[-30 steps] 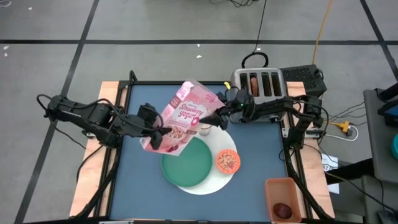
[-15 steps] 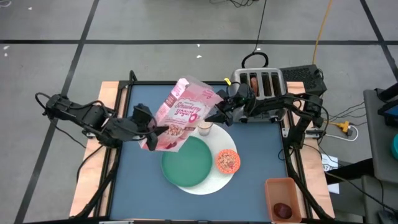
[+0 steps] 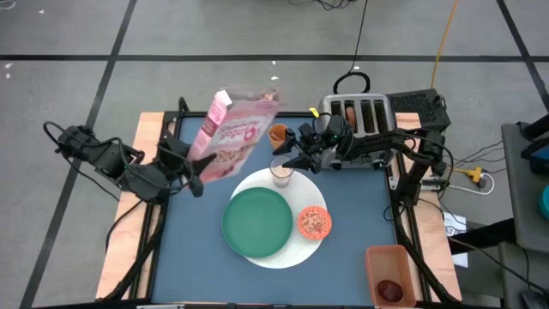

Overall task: Arrange a breakfast setting
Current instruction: Pour the cereal from the cereal box into the orange bowl

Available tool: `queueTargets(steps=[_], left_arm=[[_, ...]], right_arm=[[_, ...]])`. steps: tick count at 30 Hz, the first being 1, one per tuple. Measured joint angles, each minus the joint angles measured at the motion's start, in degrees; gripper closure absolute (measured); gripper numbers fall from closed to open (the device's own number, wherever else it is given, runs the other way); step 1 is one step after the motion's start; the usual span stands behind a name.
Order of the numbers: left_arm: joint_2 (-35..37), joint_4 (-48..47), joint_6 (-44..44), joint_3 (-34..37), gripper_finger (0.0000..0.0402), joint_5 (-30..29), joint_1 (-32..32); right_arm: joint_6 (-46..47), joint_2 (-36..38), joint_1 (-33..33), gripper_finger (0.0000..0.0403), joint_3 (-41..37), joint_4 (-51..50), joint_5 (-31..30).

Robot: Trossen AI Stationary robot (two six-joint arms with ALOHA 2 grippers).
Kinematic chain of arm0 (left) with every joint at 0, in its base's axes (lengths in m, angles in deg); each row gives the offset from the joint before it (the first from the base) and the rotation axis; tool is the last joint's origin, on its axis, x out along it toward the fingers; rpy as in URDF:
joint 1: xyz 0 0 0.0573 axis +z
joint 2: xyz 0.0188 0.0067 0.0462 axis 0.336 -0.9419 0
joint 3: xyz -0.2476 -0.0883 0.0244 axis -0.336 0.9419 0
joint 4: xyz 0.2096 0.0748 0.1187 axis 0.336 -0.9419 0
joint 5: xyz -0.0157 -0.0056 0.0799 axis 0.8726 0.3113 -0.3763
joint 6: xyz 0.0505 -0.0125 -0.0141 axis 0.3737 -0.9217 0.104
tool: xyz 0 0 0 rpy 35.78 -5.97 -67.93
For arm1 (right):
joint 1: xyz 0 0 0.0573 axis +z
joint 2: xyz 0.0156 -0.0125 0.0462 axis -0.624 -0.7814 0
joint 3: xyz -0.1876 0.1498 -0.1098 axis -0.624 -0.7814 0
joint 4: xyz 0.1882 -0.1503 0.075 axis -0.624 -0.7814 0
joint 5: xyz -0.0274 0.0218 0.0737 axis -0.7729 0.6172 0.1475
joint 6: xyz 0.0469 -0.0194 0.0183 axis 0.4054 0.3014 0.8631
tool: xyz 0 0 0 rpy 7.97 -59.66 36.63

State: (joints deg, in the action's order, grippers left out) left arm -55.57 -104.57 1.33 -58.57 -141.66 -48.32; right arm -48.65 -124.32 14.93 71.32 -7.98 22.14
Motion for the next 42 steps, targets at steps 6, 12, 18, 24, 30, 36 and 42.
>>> queueTargets(steps=[6,12,18,24,30,36,42], left_arm=[[1.55,-5.46,-2.45,0.00,0.0268,-3.96,0.04],[1.62,-13.99,-13.17,2.64,0.0270,-11.40,0.02],[3.77,-15.49,-22.20,11.68,0.0270,-14.19,-0.48],[7.65,-15.49,-29.87,23.00,0.0270,-21.53,-0.13],[9.61,-15.19,-42.54,34.16,0.0270,-28.86,1.38],[6.80,-14.02,-51.54,41.29,0.0270,-31.99,4.67],[1.66,-6.50,-52.04,44.77,0.0270,-31.93,8.46]], right_arm=[[0.00,0.00,0.00,0.0119,0.00,0.02,0.00],[0.00,0.00,0.00,0.0119,-0.02,0.89,0.00],[0.00,-0.02,0.00,0.0119,-0.02,2.96,-0.03],[-0.02,-0.02,0.00,0.0119,-0.02,3.08,-0.02],[-0.02,-0.02,0.00,0.0119,-0.02,3.34,-0.13],[-0.06,-0.02,0.00,0.0119,-0.02,3.32,-0.15],[-0.13,-0.02,0.02,0.0119,-0.02,3.38,-0.22]])
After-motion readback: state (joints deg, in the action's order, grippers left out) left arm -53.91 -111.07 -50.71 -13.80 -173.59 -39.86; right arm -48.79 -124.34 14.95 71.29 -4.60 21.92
